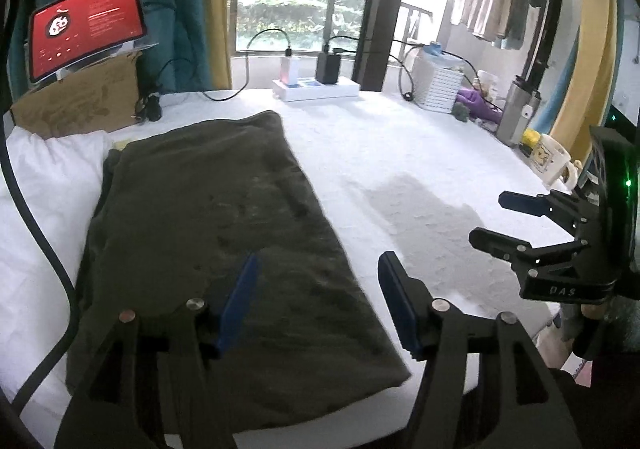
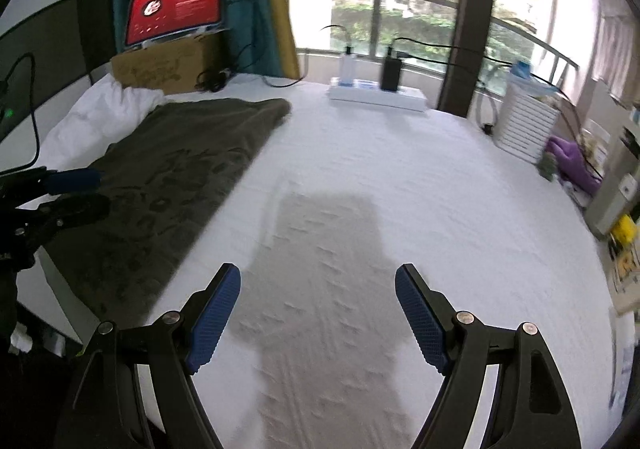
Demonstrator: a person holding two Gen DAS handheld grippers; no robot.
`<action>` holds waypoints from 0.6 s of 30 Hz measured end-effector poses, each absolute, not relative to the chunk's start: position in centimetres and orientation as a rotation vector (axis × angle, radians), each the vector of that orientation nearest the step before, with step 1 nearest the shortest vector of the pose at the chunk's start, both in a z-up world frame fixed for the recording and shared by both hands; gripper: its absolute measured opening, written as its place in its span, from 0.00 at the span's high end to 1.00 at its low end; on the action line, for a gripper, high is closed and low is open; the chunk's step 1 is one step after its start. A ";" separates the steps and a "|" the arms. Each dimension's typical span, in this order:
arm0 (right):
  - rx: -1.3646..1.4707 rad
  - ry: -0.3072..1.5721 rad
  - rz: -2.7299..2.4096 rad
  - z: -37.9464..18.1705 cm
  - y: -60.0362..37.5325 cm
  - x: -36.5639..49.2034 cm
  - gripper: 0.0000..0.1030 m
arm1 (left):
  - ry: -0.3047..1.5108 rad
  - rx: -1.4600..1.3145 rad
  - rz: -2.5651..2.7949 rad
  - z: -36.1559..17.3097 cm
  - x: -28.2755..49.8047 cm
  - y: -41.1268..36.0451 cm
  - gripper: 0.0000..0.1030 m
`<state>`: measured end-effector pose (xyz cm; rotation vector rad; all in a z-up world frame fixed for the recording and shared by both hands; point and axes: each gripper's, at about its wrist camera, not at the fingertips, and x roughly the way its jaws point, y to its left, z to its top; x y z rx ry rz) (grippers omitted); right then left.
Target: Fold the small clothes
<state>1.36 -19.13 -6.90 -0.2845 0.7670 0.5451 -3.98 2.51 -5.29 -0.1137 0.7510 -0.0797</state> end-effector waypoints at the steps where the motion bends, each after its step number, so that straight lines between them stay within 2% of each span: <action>1: -0.274 0.762 0.532 -6.8 -19.8 1.2 0.21 | 0.748 -0.110 -0.082 -5.2 -4.0 2.2 0.39; 5: -0.250 0.747 0.493 -6.2 -21.7 0.6 0.21 | 0.731 -0.092 -0.091 -4.5 -4.2 1.0 0.30; 18: -0.200 0.656 0.416 -2.6 -26.1 -1.8 0.21 | 0.675 -0.071 -0.037 -2.5 -5.2 -0.7 0.30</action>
